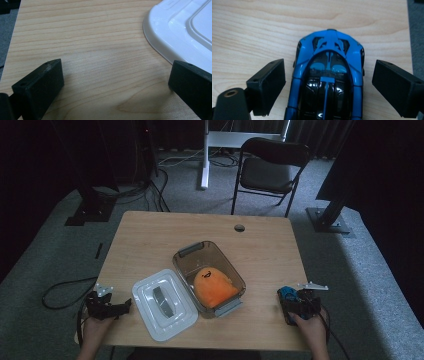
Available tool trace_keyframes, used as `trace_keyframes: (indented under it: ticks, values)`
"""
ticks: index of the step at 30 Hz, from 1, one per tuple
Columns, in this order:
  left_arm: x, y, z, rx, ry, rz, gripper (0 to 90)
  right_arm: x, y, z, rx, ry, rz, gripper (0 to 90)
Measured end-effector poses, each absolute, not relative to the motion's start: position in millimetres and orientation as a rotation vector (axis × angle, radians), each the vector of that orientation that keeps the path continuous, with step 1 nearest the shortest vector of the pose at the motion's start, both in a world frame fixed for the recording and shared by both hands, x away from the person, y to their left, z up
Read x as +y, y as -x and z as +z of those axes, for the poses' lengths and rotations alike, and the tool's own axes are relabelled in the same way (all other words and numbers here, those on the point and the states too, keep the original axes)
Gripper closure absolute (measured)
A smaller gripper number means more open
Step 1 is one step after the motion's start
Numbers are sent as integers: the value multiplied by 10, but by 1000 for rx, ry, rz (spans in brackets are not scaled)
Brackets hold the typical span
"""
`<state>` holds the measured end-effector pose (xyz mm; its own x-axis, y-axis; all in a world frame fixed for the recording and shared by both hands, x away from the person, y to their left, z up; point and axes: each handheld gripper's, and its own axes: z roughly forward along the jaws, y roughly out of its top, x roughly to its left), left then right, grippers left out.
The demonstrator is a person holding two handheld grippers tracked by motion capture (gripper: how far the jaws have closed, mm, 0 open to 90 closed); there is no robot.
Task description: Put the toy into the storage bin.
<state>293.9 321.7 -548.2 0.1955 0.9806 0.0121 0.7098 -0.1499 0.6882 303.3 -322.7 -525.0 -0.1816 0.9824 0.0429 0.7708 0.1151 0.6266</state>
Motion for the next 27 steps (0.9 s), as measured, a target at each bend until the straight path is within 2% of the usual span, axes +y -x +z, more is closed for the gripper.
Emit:
trace_keyframes:
  ticks: [17, 27]
  values:
    - [3216, -2939, -5482, 1573, -1926, 641, 3, -3197, -2976, -5375, 2056, -1718, 661, 133]
    - [3216, -2939, -5482, 1573, -1926, 641, 3, -3188, -2946, -5361, 2075, -1681, 684, 221]
